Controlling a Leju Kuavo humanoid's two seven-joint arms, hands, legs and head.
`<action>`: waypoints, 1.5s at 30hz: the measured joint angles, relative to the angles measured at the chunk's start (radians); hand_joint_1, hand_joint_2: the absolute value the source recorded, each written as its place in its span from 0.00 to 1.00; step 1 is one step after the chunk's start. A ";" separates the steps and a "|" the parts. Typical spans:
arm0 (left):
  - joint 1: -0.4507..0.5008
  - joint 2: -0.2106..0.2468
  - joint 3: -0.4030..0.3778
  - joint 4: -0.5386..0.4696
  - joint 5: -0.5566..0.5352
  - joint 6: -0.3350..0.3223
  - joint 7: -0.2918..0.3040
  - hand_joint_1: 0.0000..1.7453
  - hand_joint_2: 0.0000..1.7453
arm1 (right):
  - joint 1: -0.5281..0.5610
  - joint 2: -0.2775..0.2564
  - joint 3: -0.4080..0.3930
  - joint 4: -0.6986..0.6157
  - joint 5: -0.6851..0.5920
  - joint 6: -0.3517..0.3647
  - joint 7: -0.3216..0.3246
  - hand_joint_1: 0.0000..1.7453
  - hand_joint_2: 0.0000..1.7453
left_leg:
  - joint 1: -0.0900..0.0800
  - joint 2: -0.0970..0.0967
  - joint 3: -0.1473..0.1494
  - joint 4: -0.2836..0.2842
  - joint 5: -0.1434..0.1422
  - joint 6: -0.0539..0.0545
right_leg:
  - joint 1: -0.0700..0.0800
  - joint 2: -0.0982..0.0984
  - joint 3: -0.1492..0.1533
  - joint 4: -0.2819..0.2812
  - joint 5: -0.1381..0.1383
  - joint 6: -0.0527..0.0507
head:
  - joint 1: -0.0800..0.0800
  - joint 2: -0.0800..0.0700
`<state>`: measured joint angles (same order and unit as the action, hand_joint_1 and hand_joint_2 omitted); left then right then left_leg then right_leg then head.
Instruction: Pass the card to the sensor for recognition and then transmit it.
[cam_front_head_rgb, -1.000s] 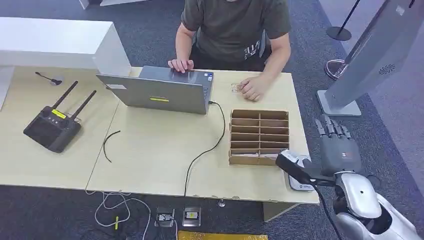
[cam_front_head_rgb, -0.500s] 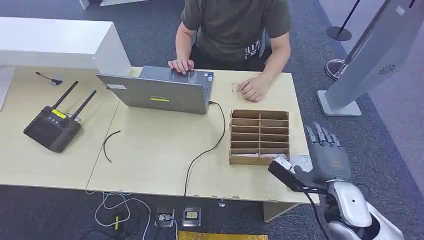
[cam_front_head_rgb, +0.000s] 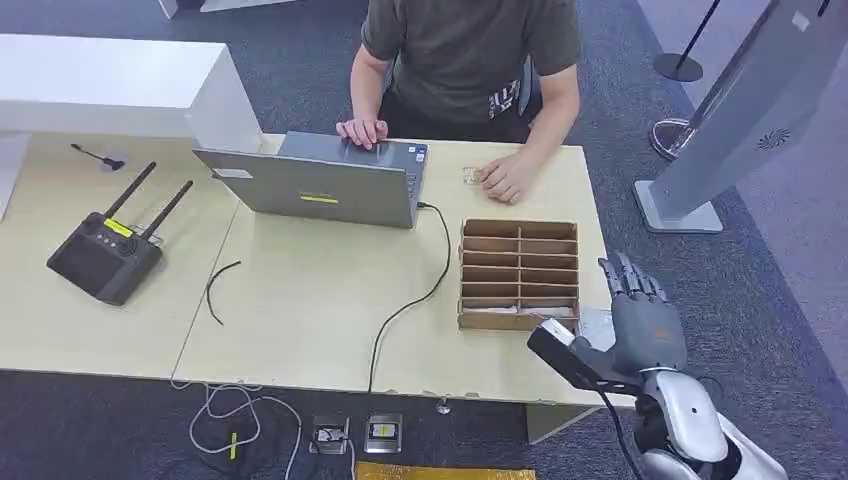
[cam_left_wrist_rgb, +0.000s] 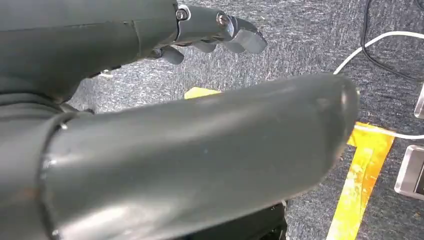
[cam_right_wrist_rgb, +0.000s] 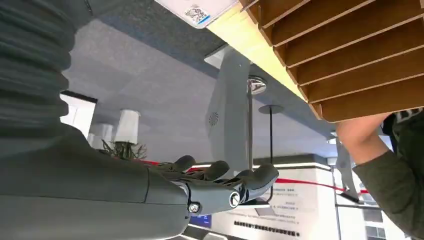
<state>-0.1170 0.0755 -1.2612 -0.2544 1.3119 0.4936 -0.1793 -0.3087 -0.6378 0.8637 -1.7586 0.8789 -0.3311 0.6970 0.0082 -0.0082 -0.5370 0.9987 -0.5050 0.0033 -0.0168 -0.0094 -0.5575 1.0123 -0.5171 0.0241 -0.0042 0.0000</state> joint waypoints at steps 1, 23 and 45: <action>0.000 0.000 0.000 0.000 -0.001 0.000 0.000 0.00 0.00 | 0.000 0.002 0.002 0.002 -0.002 -0.002 0.000 0.00 1.00 | 0.000 0.000 0.000 0.000 0.000 0.000 | 0.000 0.000 0.000 0.000 0.000 0.000 | 0.000 0.000; 0.000 0.000 0.000 0.000 -0.014 0.000 0.004 0.00 0.00 | 0.012 0.054 0.038 0.052 0.081 0.002 -0.022 0.00 1.00 | 0.000 0.000 0.000 0.000 0.000 0.000 | 0.000 0.000 0.000 0.000 0.000 0.000 | 0.000 0.000; 0.000 0.000 0.000 0.000 -0.020 -0.001 0.004 0.00 0.00 | 0.011 0.099 0.040 0.100 0.082 0.002 -0.049 0.00 1.00 | 0.000 0.000 0.000 0.000 0.000 0.000 | 0.000 0.000 0.000 0.000 0.000 0.000 | 0.000 0.000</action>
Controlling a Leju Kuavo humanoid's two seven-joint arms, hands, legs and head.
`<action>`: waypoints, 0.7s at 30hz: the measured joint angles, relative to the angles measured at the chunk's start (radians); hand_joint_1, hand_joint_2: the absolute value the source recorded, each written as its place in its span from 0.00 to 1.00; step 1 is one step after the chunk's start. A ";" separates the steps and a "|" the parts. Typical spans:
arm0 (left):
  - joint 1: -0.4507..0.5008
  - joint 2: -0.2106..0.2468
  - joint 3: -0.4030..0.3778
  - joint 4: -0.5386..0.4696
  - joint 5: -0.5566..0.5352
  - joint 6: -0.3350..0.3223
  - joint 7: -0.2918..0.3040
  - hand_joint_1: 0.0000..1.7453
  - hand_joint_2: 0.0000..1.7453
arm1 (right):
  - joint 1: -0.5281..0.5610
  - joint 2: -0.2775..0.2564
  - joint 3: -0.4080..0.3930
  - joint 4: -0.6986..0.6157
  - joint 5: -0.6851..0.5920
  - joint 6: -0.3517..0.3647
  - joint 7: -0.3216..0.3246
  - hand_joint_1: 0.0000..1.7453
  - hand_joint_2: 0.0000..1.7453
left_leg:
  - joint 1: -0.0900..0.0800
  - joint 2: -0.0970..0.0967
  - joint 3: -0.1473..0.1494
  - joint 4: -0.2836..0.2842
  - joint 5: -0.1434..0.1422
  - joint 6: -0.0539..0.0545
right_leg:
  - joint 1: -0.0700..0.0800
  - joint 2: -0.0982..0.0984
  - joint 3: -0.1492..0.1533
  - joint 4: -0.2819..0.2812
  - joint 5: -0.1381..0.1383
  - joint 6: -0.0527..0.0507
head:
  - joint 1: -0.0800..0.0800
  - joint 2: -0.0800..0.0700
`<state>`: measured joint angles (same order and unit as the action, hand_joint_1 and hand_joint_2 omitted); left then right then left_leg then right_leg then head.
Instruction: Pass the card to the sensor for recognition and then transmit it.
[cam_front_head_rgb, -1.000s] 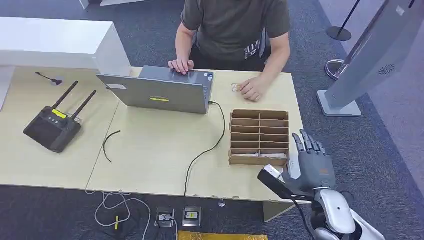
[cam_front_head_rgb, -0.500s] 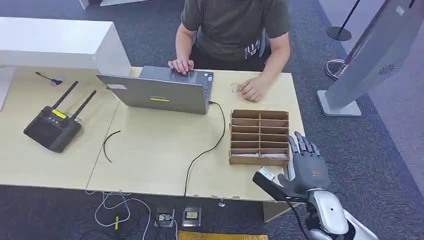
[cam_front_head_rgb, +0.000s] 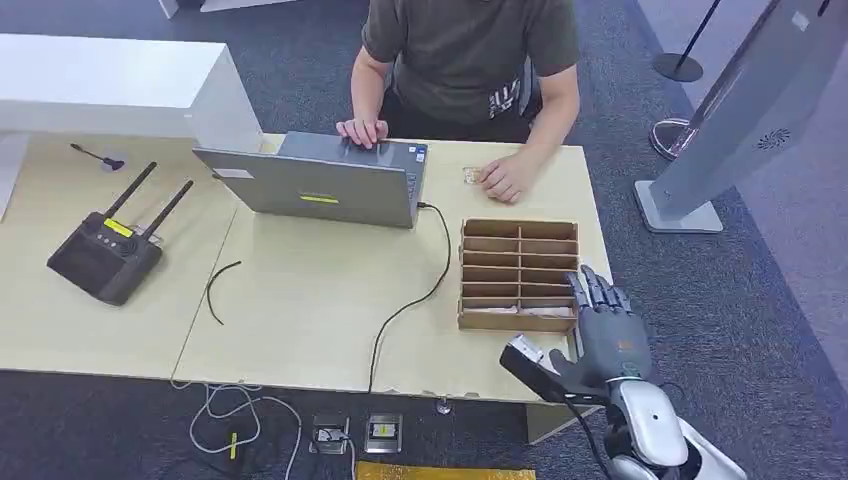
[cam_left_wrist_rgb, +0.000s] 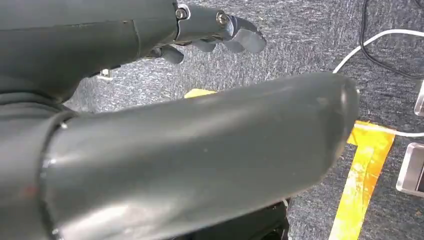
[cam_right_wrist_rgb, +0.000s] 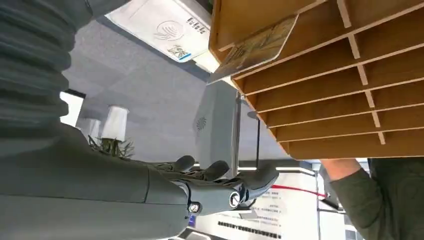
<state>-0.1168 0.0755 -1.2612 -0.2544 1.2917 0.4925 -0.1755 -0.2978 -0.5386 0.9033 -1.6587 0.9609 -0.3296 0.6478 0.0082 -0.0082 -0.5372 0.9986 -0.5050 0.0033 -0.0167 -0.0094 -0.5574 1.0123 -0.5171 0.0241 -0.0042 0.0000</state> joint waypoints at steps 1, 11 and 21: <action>0.000 0.000 0.000 0.000 0.000 0.000 0.000 0.00 0.00 | 0.000 0.003 0.000 0.003 0.000 0.000 0.000 0.00 1.00 | 0.000 0.000 0.000 0.000 0.000 0.000 | 0.000 0.000 0.000 0.000 0.000 0.000 | 0.000 0.000; -0.002 0.000 0.000 0.000 -0.004 0.000 0.013 0.00 0.00 | -0.008 0.022 0.000 0.035 -0.001 -0.008 -0.023 0.00 1.00 | 0.000 0.000 0.000 0.000 0.000 0.000 | 0.000 0.000 0.000 0.000 0.000 0.000 | 0.000 0.000; -0.005 0.000 0.000 0.000 -0.004 0.000 0.014 0.00 0.00 | -0.029 0.044 0.000 0.068 -0.004 -0.012 -0.047 0.00 1.00 | 0.000 0.000 0.000 0.000 0.000 0.000 | 0.000 0.000 0.000 0.000 0.000 0.000 | 0.000 0.000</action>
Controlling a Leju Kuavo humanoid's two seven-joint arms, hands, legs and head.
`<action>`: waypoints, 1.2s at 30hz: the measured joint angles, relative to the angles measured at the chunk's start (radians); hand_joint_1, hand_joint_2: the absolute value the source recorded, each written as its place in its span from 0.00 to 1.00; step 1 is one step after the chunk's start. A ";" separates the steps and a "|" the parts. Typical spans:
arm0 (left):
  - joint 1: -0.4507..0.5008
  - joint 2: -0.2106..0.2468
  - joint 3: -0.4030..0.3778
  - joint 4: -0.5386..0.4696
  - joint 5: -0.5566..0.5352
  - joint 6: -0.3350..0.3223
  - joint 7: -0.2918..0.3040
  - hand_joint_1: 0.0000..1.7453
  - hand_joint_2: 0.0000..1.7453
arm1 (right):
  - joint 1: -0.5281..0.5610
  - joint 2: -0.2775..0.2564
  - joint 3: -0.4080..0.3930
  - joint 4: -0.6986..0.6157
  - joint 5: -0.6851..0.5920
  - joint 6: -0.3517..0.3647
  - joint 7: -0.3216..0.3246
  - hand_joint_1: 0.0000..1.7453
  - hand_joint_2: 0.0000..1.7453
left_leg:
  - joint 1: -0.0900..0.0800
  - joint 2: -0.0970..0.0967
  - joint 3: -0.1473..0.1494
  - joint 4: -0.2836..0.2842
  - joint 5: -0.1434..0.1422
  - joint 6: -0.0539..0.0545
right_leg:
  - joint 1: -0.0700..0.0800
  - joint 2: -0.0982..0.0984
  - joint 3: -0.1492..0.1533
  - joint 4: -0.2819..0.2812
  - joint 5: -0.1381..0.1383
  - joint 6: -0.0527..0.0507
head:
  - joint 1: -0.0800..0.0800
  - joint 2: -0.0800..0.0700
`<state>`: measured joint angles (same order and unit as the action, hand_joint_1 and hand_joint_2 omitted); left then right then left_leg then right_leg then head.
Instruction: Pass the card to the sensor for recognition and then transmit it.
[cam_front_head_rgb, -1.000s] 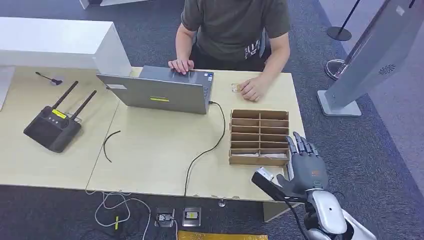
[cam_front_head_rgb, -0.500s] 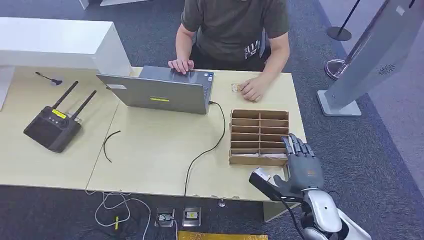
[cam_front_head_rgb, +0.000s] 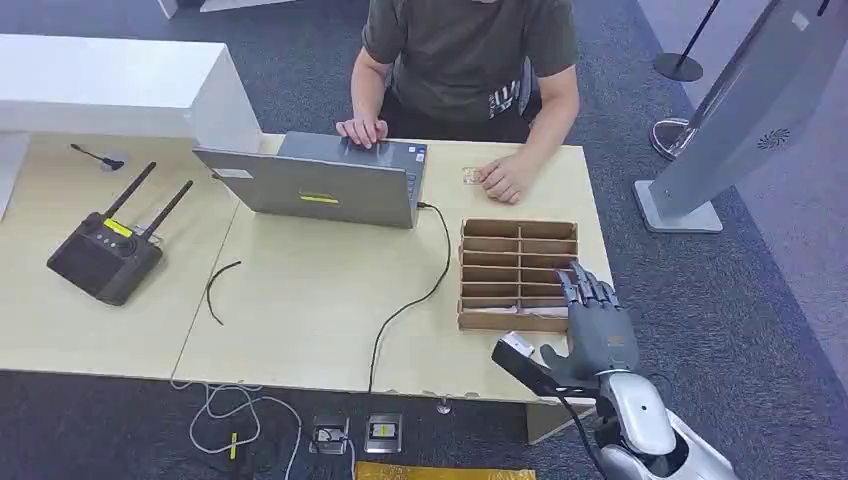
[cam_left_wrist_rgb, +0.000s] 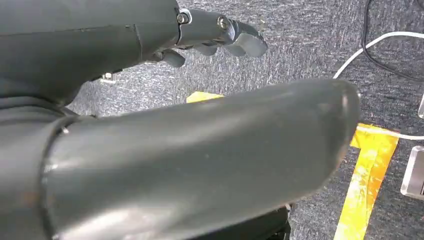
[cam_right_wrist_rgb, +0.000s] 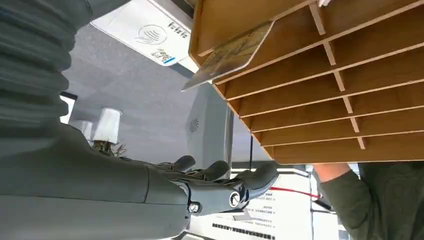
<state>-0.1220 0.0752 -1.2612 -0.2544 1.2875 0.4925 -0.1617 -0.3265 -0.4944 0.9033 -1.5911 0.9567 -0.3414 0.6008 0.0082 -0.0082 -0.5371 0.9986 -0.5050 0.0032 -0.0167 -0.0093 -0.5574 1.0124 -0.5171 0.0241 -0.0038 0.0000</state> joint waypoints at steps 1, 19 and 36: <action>0.000 0.000 0.000 0.000 0.000 0.000 0.000 0.00 0.00 | -0.003 0.003 0.000 0.004 -0.001 -0.001 -0.004 0.00 1.00 | 0.000 0.000 0.000 0.000 0.000 0.000 | 0.000 0.000 0.000 0.000 0.000 0.000 | 0.000 0.000; -0.001 0.000 0.000 0.000 0.003 0.003 0.009 0.00 0.00 | -0.037 0.039 0.008 0.083 -0.015 -0.012 -0.027 0.00 1.00 | 0.000 0.000 0.000 0.000 0.000 0.000 | 0.000 0.000 0.000 0.000 0.000 0.000 | 0.000 0.000; -0.001 0.000 0.000 0.000 0.005 0.009 0.011 0.00 0.00 | -0.051 0.047 0.023 0.114 -0.039 -0.012 -0.027 0.00 1.00 | 0.000 0.000 0.000 0.000 0.000 0.000 | 0.000 0.000 0.000 0.000 0.000 0.000 | 0.000 0.000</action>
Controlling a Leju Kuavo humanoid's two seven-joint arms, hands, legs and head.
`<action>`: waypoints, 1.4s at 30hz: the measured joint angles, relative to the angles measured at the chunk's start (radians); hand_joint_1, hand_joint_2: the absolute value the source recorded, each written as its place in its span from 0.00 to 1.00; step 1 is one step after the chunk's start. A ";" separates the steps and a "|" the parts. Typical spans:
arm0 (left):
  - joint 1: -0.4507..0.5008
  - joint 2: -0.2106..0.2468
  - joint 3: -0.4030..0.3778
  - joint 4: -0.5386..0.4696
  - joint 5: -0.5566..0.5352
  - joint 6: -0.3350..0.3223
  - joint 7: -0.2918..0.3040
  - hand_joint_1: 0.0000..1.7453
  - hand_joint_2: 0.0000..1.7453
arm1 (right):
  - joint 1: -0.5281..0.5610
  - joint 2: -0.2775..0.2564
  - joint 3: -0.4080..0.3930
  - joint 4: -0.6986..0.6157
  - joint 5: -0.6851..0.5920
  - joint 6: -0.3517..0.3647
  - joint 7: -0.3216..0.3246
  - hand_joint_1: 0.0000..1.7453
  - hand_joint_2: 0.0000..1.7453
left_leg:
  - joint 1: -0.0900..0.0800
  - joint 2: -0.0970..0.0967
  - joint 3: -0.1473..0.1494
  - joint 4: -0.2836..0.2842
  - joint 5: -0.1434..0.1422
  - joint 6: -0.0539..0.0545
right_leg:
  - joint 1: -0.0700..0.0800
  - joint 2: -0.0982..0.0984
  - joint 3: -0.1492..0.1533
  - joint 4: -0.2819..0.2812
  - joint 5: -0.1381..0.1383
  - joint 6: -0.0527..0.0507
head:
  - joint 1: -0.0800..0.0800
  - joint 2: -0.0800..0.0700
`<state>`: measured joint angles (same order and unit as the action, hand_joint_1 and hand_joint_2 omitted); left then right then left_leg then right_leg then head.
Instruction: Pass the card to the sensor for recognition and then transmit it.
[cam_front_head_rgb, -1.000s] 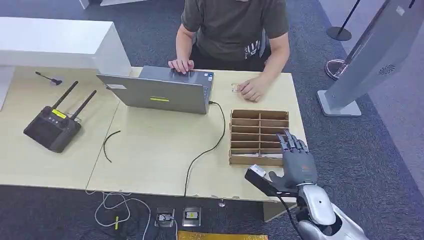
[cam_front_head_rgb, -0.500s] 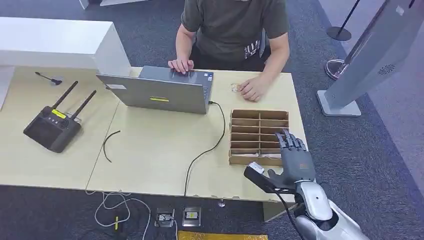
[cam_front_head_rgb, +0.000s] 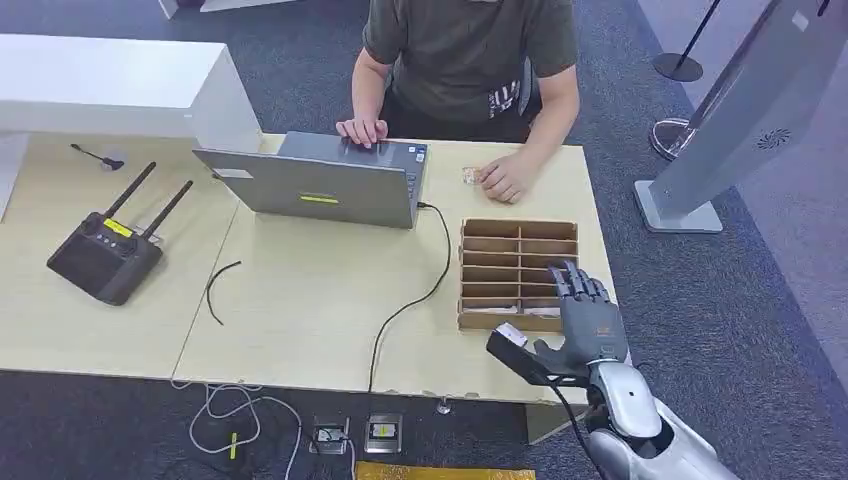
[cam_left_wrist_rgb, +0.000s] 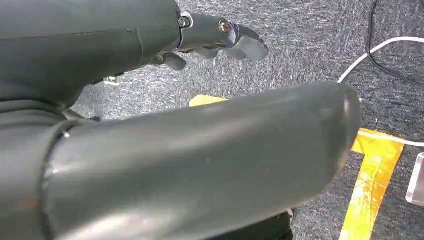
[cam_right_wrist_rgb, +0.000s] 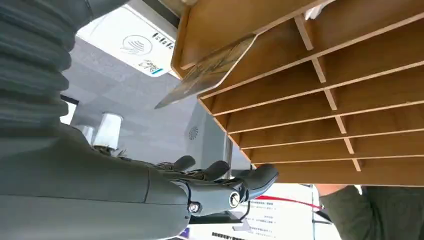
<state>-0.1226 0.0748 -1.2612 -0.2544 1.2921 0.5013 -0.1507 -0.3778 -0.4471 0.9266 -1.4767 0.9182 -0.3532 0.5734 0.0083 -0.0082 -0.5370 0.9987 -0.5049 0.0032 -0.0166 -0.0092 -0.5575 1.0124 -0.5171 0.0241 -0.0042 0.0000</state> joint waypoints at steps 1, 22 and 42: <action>0.000 0.000 0.000 0.000 0.000 0.001 0.001 0.00 0.00 | -0.002 0.000 0.004 0.003 0.000 0.000 0.001 0.00 1.00 | 0.000 0.000 0.000 0.000 0.000 0.000 | 0.000 0.000 0.000 0.000 0.000 0.000 | 0.000 0.000; -0.004 0.000 0.000 0.000 0.000 0.008 0.006 0.00 0.00 | -0.012 0.002 0.025 0.035 -0.006 0.002 0.011 1.00 1.00 | 0.000 0.000 0.000 0.000 0.000 0.000 | 0.000 0.000 0.000 0.000 0.000 0.000 | 0.000 0.000; -0.013 0.000 0.000 0.000 -0.016 0.003 0.009 0.00 0.00 | -0.038 0.008 0.031 0.037 0.061 -0.024 0.027 1.00 1.00 | 0.000 0.000 0.000 0.000 0.000 -0.001 | 0.000 0.001 0.000 0.000 0.000 0.000 | 0.000 0.000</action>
<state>-0.1353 0.0751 -1.2612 -0.2544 1.2757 0.5043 -0.1419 -0.4160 -0.4395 0.9575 -1.4397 0.9796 -0.3769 0.6001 0.0083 -0.0080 -0.5365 0.9988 -0.5045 0.0027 -0.0166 -0.0081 -0.5574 1.0125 -0.5171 0.0241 -0.0038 0.0000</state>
